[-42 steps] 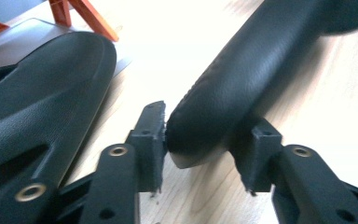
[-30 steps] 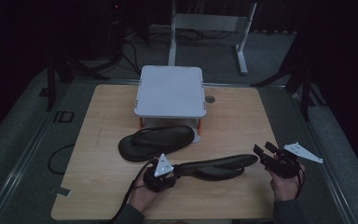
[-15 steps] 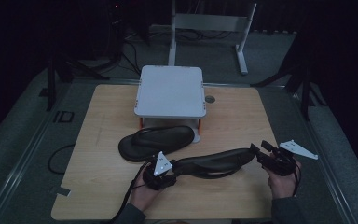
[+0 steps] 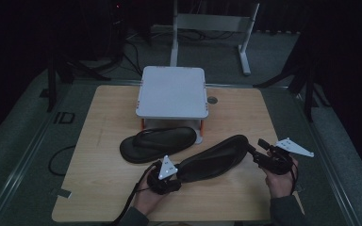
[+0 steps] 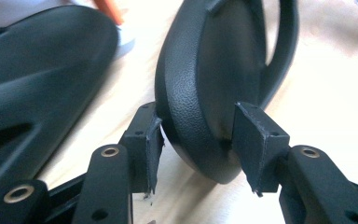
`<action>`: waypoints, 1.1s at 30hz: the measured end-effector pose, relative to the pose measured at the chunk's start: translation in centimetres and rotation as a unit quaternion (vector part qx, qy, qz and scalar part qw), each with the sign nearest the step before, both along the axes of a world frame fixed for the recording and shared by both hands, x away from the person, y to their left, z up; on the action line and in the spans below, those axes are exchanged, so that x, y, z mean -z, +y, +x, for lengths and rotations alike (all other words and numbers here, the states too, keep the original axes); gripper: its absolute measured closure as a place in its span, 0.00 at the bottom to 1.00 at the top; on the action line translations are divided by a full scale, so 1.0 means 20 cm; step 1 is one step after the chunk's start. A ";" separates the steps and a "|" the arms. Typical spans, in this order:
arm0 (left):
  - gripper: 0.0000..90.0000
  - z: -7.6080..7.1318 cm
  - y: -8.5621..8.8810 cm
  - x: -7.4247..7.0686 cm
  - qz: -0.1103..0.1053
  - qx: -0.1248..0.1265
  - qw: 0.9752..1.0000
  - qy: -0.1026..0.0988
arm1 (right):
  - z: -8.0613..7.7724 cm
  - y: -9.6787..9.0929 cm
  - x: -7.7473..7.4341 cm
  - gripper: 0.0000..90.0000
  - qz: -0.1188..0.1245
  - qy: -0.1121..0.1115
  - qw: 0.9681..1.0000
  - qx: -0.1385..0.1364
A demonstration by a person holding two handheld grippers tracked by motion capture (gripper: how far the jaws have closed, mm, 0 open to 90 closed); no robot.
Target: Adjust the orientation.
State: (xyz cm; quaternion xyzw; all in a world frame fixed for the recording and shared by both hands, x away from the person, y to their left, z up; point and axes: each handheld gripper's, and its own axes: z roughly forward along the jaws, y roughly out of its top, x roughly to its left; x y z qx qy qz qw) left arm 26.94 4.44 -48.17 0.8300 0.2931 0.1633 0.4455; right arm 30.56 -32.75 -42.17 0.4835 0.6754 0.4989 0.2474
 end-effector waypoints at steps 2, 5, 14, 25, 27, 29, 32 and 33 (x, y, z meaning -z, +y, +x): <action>0.57 -0.03 -0.02 0.01 -0.006 0.021 1.000 0.013 | 0.00 0.01 0.02 0.44 0.000 0.009 1.000 -0.004; 0.49 -0.09 -0.06 0.03 -0.010 0.040 0.999 0.016 | 0.00 0.04 0.05 0.43 -0.001 0.018 1.000 -0.017; 0.37 -0.14 -0.10 0.03 -0.050 0.098 0.993 0.049 | 0.02 0.15 0.10 0.42 -0.019 0.037 0.997 -0.060; 0.29 -0.16 -0.06 0.03 -0.042 0.083 0.995 0.034 | 0.06 0.28 0.19 0.45 -0.059 0.071 0.992 -0.091; 0.29 -0.16 -0.03 0.02 -0.044 0.081 0.995 0.036 | 0.07 0.29 0.21 0.44 -0.066 0.077 0.991 -0.092; 0.28 -0.16 0.00 0.01 -0.035 0.069 0.997 0.027 | 0.07 0.30 0.21 0.47 -0.065 0.080 0.990 -0.095; 0.27 -0.14 0.05 -0.01 -0.038 0.039 0.998 0.026 | 0.07 0.31 0.21 0.47 -0.071 0.080 0.989 -0.098; 0.27 -0.12 0.07 -0.02 -0.040 0.027 0.998 0.026 | 0.07 0.31 0.21 0.48 -0.070 0.080 0.989 -0.099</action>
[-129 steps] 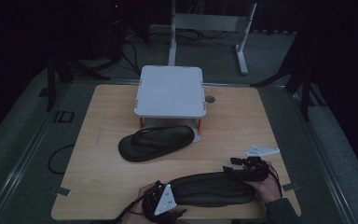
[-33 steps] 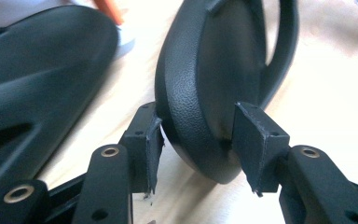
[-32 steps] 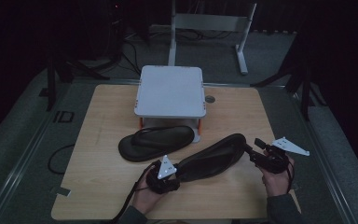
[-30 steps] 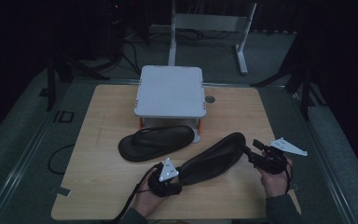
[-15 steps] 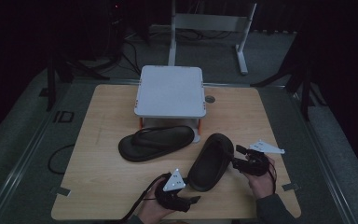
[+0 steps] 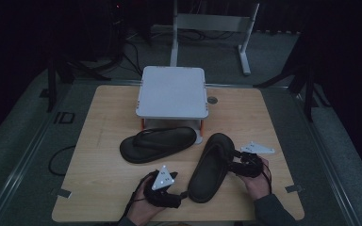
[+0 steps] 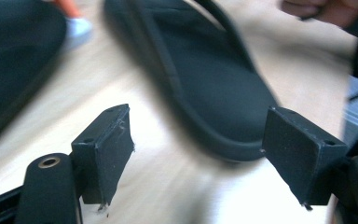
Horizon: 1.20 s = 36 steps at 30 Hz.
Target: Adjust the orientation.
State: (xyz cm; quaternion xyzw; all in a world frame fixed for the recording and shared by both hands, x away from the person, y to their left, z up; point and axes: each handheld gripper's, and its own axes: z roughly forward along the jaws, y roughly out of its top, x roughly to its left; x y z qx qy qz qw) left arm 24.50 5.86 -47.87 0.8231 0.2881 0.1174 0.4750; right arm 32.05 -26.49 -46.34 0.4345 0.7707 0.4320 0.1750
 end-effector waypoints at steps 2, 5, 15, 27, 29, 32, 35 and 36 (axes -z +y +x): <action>0.25 0.03 0.03 -0.02 0.000 -0.012 1.000 -0.002 | 0.00 0.00 0.00 0.48 -0.001 0.001 1.000 -0.001; 0.25 0.09 0.06 -0.05 0.002 -0.027 1.000 -0.010 | 0.00 0.01 0.00 0.48 -0.001 0.003 1.000 -0.002; 0.27 0.39 0.01 -0.14 0.010 -0.047 0.999 -0.023 | 0.00 0.00 0.01 0.47 0.005 0.004 1.000 -0.002; 0.28 0.65 -0.16 -0.07 0.050 -0.040 0.998 0.028 | 0.00 -0.01 0.01 0.47 0.010 0.002 1.000 -0.004; 0.30 0.63 -0.16 -0.05 0.061 -0.034 0.997 0.029 | 0.00 -0.01 0.01 0.47 0.011 0.003 1.000 -0.004; 0.31 0.59 -0.15 -0.04 0.072 -0.027 0.997 0.029 | 0.00 -0.01 0.02 0.46 0.013 0.003 1.000 -0.006; 0.31 0.54 -0.12 -0.05 0.074 -0.026 0.997 0.025 | 0.00 -0.01 0.01 0.46 0.011 0.001 1.000 -0.005; 0.31 0.52 -0.11 -0.05 0.074 -0.022 0.997 0.025 | 0.00 -0.01 0.01 0.46 0.010 0.001 1.000 -0.005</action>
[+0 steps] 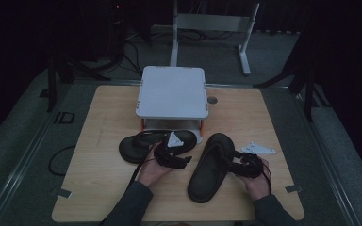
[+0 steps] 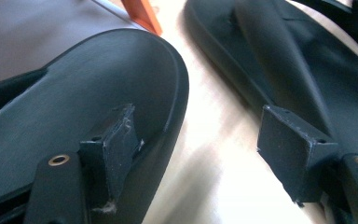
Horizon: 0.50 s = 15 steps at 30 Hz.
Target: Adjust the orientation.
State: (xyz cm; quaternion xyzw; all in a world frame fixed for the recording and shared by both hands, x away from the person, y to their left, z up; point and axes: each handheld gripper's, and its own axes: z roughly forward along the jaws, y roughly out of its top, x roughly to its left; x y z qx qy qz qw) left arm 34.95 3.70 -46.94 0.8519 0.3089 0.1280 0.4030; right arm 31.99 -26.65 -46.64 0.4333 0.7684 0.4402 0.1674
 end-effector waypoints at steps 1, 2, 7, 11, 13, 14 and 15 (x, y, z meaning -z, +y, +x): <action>0.31 -0.02 0.01 0.00 0.001 0.000 1.000 -0.005 | 0.00 0.00 0.00 0.46 0.000 0.000 1.000 0.000; 0.31 -0.05 0.03 0.00 0.003 0.000 1.000 -0.006 | 0.00 0.00 0.00 0.46 0.001 0.001 1.000 0.000; 0.34 -0.14 0.09 0.02 0.004 -0.002 1.000 -0.009 | 0.00 0.00 0.00 0.46 0.000 0.001 1.000 0.000; 0.34 -0.21 0.13 0.02 0.000 -0.005 1.000 -0.008 | 0.00 0.00 0.00 0.46 0.001 0.002 1.000 -0.001; 0.34 -0.25 0.16 0.02 0.000 -0.007 1.000 -0.010 | 0.00 0.00 0.00 0.46 0.001 0.002 1.000 -0.001; 0.34 -0.27 0.17 0.02 0.000 -0.008 1.000 -0.011 | 0.00 0.00 0.00 0.46 0.001 0.003 1.000 -0.001; 0.34 -0.29 0.18 0.03 -0.001 -0.009 1.000 -0.013 | 0.00 0.00 0.00 0.46 0.001 0.003 1.000 -0.001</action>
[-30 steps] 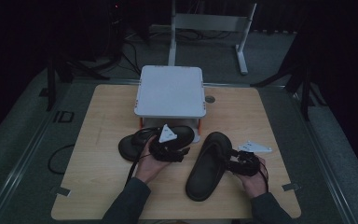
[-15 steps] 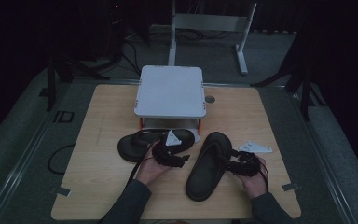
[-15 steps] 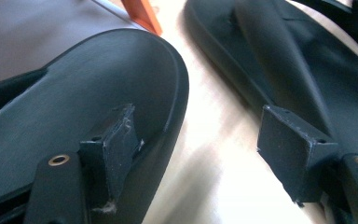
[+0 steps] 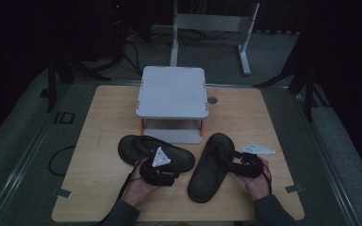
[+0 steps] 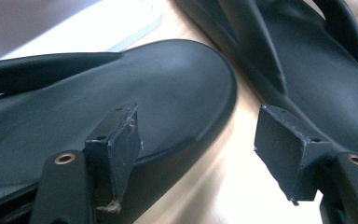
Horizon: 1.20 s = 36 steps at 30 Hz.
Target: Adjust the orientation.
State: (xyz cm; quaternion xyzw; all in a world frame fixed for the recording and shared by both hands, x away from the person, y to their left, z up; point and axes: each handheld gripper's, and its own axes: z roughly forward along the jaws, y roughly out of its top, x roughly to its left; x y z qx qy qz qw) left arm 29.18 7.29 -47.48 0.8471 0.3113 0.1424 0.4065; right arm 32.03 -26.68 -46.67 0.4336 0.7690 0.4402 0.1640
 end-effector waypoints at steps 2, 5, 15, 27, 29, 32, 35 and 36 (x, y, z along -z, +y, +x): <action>0.34 -0.05 0.04 0.00 -0.005 -0.005 1.000 -0.002 | 0.00 0.00 0.00 0.46 0.000 0.000 1.000 -0.001; 0.35 -0.10 0.08 0.01 -0.008 -0.016 1.000 -0.001 | 0.00 0.00 0.00 0.46 0.000 0.000 1.000 -0.001; 0.37 -0.24 0.24 -0.02 -0.018 -0.070 0.997 -0.014 | 0.00 0.00 0.00 0.46 -0.001 0.002 1.000 -0.001; 0.15 -0.12 0.34 -0.03 -0.018 -0.201 0.979 -0.016 | 0.02 0.04 0.01 0.45 -0.017 0.006 1.000 -0.010; 0.08 -0.06 0.33 -0.01 -0.005 -0.214 0.977 -0.002 | 0.03 0.05 0.02 0.45 -0.020 0.006 1.000 -0.012; 0.02 0.01 0.32 0.03 0.008 -0.241 0.970 0.008 | 0.03 0.05 0.02 0.45 -0.019 0.008 1.000 -0.011; 0.02 0.04 0.33 0.04 0.006 -0.239 0.971 0.012 | 0.04 0.05 0.02 0.45 -0.018 0.010 1.000 -0.010; 0.04 0.03 0.33 0.04 0.008 -0.238 0.971 0.010 | 0.05 0.05 0.02 0.45 -0.017 0.011 1.000 -0.010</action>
